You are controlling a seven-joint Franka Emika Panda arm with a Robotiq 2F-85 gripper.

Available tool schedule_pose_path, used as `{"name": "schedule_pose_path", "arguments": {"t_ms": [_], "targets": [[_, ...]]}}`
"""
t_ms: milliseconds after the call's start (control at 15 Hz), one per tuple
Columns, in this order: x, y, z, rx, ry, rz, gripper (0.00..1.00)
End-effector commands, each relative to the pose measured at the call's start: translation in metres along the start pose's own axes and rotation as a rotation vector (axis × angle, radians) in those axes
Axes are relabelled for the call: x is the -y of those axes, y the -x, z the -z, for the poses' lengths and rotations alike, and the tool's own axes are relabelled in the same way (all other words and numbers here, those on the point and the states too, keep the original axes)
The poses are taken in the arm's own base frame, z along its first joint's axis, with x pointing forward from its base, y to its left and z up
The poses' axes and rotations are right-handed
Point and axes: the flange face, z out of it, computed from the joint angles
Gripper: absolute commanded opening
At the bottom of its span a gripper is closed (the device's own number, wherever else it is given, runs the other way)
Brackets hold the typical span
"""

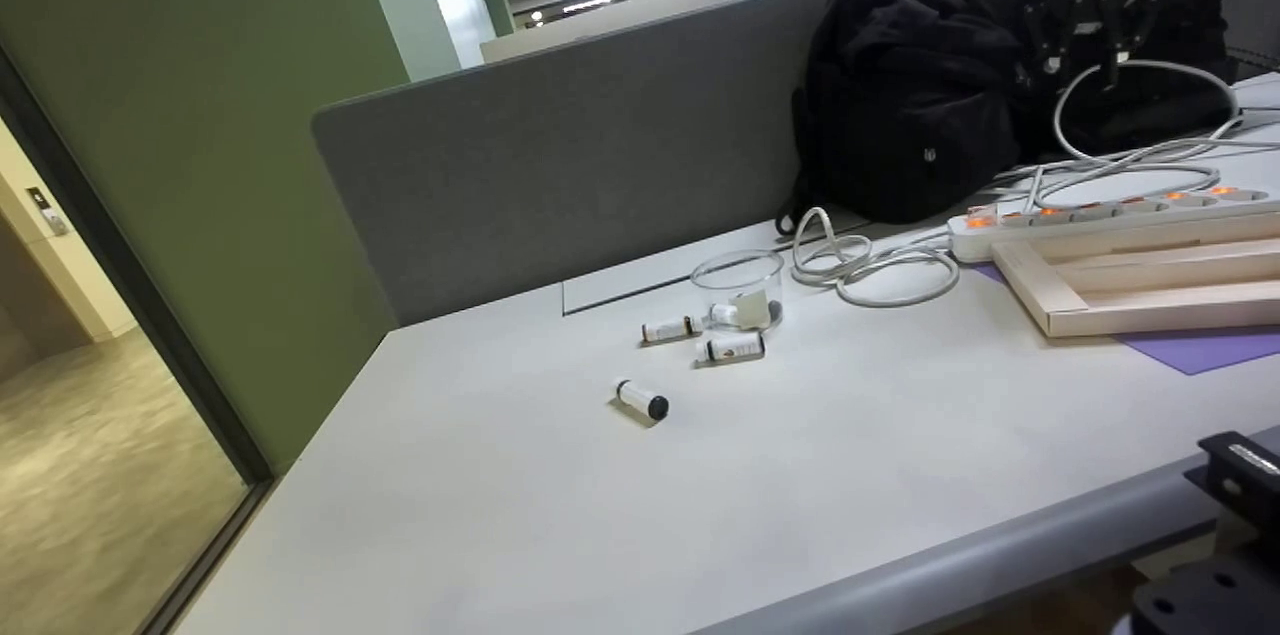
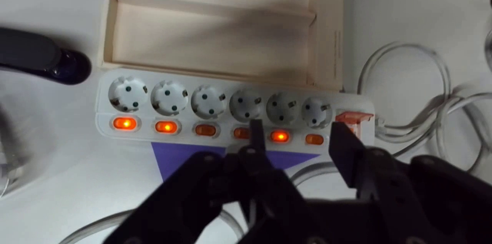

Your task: Turn on the second from last switch on the adapter

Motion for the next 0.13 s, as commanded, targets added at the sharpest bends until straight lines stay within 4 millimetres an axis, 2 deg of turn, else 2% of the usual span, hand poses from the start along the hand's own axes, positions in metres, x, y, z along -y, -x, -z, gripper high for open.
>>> {"name": "schedule_pose_path", "arguments": {"t_ms": [0,67], "targets": [[-0.0015,0.0031,0.0062,0.032,-0.003,0.012,0.55],[-0.0035,0.0045,0.0093,0.045,-0.006,0.016,0.61]]}}
